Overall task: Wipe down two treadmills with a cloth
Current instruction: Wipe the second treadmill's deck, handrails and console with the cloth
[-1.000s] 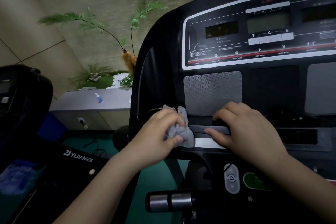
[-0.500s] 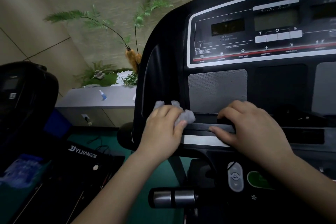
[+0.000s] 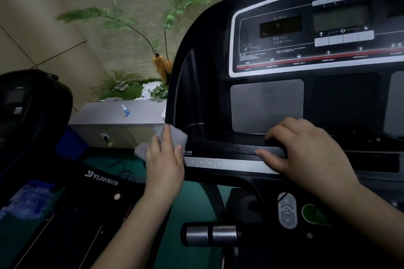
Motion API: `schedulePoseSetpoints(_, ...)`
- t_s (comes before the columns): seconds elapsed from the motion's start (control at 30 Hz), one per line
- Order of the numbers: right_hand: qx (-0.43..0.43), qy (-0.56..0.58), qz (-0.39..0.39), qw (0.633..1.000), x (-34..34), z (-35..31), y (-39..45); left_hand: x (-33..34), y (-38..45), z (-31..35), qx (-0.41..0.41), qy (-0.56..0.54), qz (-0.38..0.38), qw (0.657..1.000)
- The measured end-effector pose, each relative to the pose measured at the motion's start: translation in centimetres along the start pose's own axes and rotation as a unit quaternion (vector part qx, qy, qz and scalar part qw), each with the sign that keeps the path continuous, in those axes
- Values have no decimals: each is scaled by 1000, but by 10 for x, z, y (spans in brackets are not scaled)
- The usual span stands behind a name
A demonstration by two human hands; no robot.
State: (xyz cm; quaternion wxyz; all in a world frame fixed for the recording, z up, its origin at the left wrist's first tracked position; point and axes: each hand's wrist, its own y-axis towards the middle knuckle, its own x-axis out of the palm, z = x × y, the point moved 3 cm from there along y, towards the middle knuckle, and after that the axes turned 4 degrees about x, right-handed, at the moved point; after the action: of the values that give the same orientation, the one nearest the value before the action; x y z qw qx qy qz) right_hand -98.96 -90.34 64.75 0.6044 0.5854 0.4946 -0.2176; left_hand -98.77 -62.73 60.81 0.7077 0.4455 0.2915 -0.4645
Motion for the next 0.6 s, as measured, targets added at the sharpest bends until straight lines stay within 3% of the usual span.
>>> schedulePoseSetpoints(0.27, 3, 2, -10, 1000, -2, -2, -1, -14, 90, 18, 31, -55, -36, 997)
schedulePoseSetpoints(0.37, 1, 5, -8, 1000, -2, -2, -1, -10, 67, 6, 43, -68, -40, 996)
schedulePoseSetpoints(0.5, -2, 5, 0, 1000, -1, -2, -1, -8, 6, -9, 68, 28, 14, 997)
schedulePoseSetpoints(0.6, -8, 6, 5, 1000, -1, -2, -1, -5, -46, -9, 119, 35, -1, 992)
